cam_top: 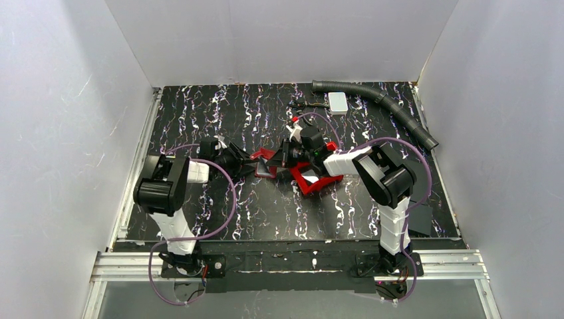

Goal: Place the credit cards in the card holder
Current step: Close the credit card at the center of the board.

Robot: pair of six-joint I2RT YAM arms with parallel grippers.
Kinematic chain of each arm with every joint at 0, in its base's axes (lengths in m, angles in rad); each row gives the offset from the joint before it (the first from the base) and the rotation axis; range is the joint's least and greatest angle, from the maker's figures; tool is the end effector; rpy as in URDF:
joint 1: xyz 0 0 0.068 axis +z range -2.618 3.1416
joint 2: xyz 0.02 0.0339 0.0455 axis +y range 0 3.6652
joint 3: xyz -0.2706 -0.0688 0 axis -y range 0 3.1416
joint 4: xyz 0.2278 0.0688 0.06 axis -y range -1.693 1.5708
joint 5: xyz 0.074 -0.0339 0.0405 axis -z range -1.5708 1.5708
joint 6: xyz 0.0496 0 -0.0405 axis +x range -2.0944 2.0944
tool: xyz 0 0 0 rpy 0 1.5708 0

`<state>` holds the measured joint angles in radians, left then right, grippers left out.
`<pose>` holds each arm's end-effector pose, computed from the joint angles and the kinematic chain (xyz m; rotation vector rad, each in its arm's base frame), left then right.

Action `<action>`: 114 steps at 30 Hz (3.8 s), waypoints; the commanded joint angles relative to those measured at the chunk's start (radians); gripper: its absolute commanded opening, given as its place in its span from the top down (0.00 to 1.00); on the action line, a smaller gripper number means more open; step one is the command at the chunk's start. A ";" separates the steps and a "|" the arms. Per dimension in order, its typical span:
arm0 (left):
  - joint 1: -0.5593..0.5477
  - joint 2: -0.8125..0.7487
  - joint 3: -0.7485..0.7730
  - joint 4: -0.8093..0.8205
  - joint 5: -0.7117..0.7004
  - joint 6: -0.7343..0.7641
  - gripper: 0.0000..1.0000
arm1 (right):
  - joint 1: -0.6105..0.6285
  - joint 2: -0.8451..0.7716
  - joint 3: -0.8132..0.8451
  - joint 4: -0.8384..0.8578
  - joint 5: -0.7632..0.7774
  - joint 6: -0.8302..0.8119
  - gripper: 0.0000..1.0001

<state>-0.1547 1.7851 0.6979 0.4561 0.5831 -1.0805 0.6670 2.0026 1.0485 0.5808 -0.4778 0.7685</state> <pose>0.3216 -0.0778 0.1360 -0.7385 2.2922 -1.2825 0.3189 0.2801 0.1651 -0.2475 2.1630 1.3578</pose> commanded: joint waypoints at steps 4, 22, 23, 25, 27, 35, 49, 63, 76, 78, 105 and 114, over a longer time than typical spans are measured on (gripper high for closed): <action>-0.021 0.083 -0.054 0.308 0.065 -0.125 0.52 | -0.003 0.002 -0.012 0.037 -0.038 0.010 0.99; -0.054 0.070 -0.097 0.560 0.152 -0.343 0.50 | 0.038 -0.096 0.061 -0.354 0.140 -0.182 0.55; -0.053 0.072 -0.100 0.567 0.153 -0.353 0.51 | 0.047 -0.102 0.067 -0.374 0.158 -0.210 0.49; -0.042 0.050 -0.124 0.572 0.139 -0.363 0.51 | 0.068 -0.106 0.098 -0.428 0.179 -0.280 0.42; -0.023 0.015 -0.149 0.552 0.142 -0.347 0.49 | 0.089 -0.109 0.145 -0.513 0.213 -0.359 0.36; 0.073 -0.172 -0.155 0.142 0.196 -0.065 0.43 | 0.101 -0.151 0.258 -0.719 0.277 -0.415 0.29; -0.092 -0.122 0.303 -0.673 -0.028 0.490 0.34 | -0.058 -0.043 0.569 -0.963 0.297 -0.311 0.25; -0.181 0.112 0.537 -1.010 -0.305 0.672 0.53 | -0.119 0.167 0.705 -1.093 0.080 -0.408 0.33; -0.182 0.162 0.475 -0.984 -0.327 0.602 0.68 | -0.127 0.207 0.636 -1.057 0.015 -0.354 0.32; -0.182 0.164 0.466 -0.973 -0.325 0.597 0.68 | -0.126 0.214 0.610 -1.018 -0.026 -0.315 0.33; -0.180 0.066 0.444 -0.927 -0.247 0.576 0.66 | -0.053 0.041 0.107 0.005 -0.007 0.290 0.84; -0.103 -0.304 0.364 -0.949 -0.002 0.635 0.34 | -0.092 -0.035 0.238 -0.224 -0.217 0.038 0.97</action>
<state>-0.3119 1.7073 1.1011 -0.4858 0.4019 -0.4782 0.5869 2.0502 1.2068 0.3954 -0.5461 0.9096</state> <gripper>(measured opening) 0.613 0.236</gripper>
